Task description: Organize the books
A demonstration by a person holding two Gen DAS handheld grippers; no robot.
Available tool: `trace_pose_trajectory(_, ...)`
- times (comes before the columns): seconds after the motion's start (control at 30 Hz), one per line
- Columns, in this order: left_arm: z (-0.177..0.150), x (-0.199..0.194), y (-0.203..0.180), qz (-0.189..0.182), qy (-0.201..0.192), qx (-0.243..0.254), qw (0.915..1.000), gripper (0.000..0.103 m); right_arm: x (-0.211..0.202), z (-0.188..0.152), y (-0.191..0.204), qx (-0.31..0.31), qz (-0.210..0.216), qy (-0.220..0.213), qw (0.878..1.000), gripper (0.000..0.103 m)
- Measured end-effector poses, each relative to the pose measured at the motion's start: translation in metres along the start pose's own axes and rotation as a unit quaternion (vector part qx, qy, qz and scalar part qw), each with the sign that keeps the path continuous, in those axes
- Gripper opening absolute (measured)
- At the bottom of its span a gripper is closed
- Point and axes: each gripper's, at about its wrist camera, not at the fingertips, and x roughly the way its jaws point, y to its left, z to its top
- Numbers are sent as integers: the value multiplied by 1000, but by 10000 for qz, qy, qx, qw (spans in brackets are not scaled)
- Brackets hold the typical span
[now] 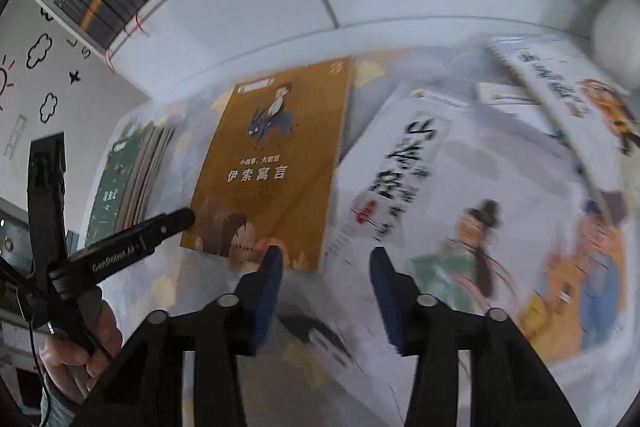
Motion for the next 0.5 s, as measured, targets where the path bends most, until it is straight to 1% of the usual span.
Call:
trace_pose_trajectory(0.03, 2, 3, 3, 10, -21, -76, 10000, 46, 8, 5, 2, -36, -92, -4, 10000, 43)
trace_pose_trajectory(0.07, 3, 7, 6, -30, -30, -182, 9998, 40, 13, 8, 3, -48, -174, 14, 9998, 43)
trace_pose_trajectory(0.1, 3, 10, 8, -113, -16, -279, 9995, 37, 19, 10, 2, -37, -240, 49, 9997, 43)
trace_pose_trajectory(0.13, 3, 13, 9, -166, -3, -316, 9994, 37, 28, 14, -1, 38, -255, 134, 9996, 43)
trace_pose_trajectory(0.2, 2, 14, 4, -207, -92, -196, 9996, 36, 35, 18, -3, 131, -159, 153, 9997, 43)
trace_pose_trajectory(0.27, -1, 14, 0, -420, -63, -125, 9990, 36, 40, 22, 0, 78, -37, 125, 9999, 43)
trace_pose_trajectory(0.33, -5, 13, -1, -542, -80, -90, 9985, 36, 46, 24, 2, 66, 298, 228, 9993, 45)
trace_pose_trajectory(0.4, -12, 9, 0, -720, -104, -112, 9973, 36, 45, 22, 3, -1, 240, 171, 9996, 45)
trace_pose_trajectory(0.5, -21, 1, 7, -1033, -84, -153, 9945, 36, 38, 16, 4, -99, 181, 220, 9995, 45)
